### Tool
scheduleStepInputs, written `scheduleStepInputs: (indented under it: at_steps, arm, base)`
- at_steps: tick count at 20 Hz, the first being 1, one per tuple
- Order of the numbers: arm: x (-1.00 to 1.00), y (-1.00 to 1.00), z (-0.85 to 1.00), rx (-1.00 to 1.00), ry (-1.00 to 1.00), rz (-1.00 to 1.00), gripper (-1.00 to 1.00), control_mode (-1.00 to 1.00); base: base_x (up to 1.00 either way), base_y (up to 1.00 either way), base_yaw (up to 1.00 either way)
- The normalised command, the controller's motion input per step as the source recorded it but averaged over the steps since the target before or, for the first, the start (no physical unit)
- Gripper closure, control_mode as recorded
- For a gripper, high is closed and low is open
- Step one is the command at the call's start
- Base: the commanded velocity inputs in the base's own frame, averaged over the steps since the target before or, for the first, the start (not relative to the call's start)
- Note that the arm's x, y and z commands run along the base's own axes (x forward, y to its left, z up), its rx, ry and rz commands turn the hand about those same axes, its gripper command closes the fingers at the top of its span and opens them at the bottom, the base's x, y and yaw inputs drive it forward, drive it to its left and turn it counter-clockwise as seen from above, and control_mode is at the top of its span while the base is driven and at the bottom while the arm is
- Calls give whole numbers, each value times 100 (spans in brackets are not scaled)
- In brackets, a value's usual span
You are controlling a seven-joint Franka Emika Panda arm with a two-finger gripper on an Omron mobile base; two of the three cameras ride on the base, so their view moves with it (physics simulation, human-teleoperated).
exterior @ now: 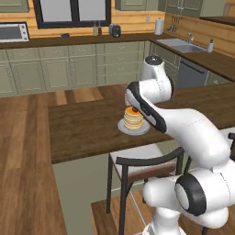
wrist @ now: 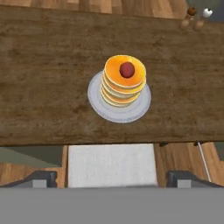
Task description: Take the strawberry from the fridge and place it on top of the pancake, located on the dining counter.
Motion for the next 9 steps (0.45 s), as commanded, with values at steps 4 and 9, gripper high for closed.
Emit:
scheduleStepInputs:
  at_steps: [4,9]
  arm:
    - [-100,65,21,0,-3,0,-100,-100]
    - [-100,64,40,0,0,0,-100,-100]
  base:
    - [0,0,0]
    - [0,0,0]
